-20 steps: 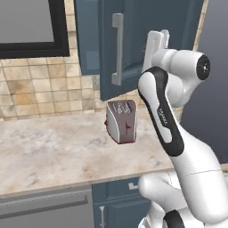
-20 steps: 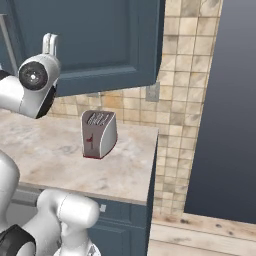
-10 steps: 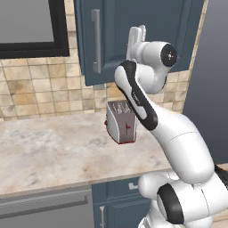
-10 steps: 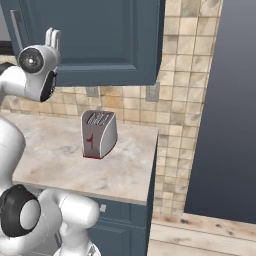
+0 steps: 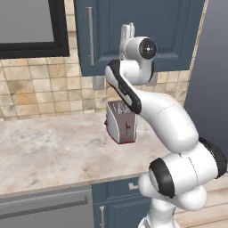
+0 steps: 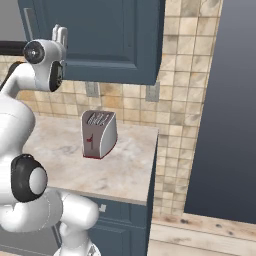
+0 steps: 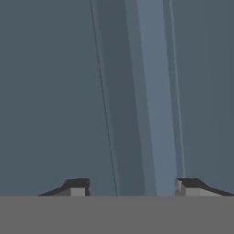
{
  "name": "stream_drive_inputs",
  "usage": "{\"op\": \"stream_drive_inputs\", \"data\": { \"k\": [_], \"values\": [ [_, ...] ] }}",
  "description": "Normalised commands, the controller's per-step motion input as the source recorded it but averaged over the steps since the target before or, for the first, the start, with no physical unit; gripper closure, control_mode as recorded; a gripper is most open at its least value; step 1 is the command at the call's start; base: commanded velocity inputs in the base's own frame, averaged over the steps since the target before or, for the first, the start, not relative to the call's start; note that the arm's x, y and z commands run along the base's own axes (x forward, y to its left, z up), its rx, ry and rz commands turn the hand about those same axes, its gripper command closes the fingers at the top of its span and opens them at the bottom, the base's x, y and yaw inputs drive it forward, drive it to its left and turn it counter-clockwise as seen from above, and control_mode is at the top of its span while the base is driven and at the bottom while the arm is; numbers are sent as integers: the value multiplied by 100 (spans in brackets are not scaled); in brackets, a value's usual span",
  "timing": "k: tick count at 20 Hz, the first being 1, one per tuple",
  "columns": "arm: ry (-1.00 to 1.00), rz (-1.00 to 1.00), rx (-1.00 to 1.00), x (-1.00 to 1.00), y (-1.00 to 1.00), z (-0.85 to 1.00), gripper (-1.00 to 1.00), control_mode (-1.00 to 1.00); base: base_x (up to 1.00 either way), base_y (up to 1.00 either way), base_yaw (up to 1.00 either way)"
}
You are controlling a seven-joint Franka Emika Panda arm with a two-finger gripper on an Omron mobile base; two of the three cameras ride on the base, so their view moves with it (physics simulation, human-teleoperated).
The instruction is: Pick the squash, avocado from the counter and place them in the cabinet. Then close the cabinet.
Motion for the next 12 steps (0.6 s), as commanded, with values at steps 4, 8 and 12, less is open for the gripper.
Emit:
{"op": "stream_drive_inputs", "data": {
  "k": [4, 8, 12],
  "values": [
    [3, -11, -5, 100, -8, -36, -100, -100, 0, 0, 0],
    [1, -9, -6, 100, -14, -31, -100, -100, 0, 0, 0],
    [0, -1, -11, 20, -33, -15, -100, -100, 0, 0, 0]
  ]
}}
